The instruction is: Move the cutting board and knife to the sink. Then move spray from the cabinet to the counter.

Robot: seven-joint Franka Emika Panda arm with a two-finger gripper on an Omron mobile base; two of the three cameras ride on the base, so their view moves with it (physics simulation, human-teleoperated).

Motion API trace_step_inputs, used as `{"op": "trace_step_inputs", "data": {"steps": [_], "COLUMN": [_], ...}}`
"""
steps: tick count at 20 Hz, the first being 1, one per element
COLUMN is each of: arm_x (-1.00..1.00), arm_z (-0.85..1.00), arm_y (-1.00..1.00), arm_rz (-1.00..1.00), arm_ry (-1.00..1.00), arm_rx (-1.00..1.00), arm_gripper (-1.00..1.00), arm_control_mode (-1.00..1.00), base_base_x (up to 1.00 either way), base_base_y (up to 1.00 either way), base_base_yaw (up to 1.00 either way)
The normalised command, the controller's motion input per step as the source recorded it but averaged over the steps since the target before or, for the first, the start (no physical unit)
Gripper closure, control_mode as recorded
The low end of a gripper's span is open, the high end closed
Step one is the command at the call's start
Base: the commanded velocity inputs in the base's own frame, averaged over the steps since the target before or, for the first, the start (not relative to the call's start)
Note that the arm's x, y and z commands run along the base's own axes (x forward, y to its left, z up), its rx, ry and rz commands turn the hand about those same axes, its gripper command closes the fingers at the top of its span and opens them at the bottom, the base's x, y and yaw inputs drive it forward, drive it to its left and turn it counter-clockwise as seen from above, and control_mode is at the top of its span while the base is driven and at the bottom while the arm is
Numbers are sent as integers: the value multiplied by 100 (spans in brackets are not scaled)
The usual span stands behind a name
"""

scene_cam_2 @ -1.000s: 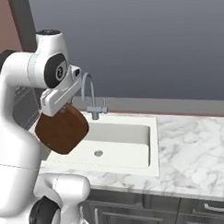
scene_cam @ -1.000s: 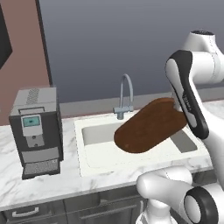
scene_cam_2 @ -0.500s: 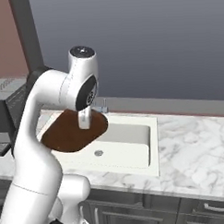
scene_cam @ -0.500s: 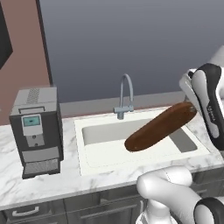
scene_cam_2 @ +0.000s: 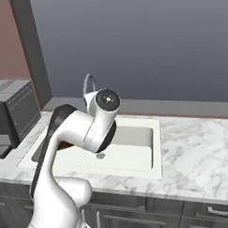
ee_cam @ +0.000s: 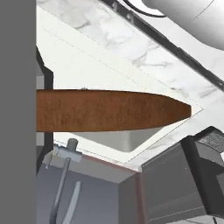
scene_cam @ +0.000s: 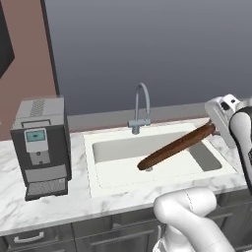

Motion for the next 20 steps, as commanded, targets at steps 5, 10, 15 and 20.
{"op": "trace_step_inputs", "data": {"steps": [5,10,15,20], "arm_x": [16,40,32,43], "arm_z": [-55,-18,2,-3], "arm_y": [24,2,-1,0], "arm_rz": [23,6,5,12], "arm_ry": [-1,-1,4,3], "arm_rx": [0,1,0,0], "arm_gripper": [100,100,100,100], "arm_control_mode": [-100,-100,-100,-100], "base_base_x": [0,0,0,0], "base_base_y": [0,0,0,0], "base_base_yaw": [0,0,0,0]}}
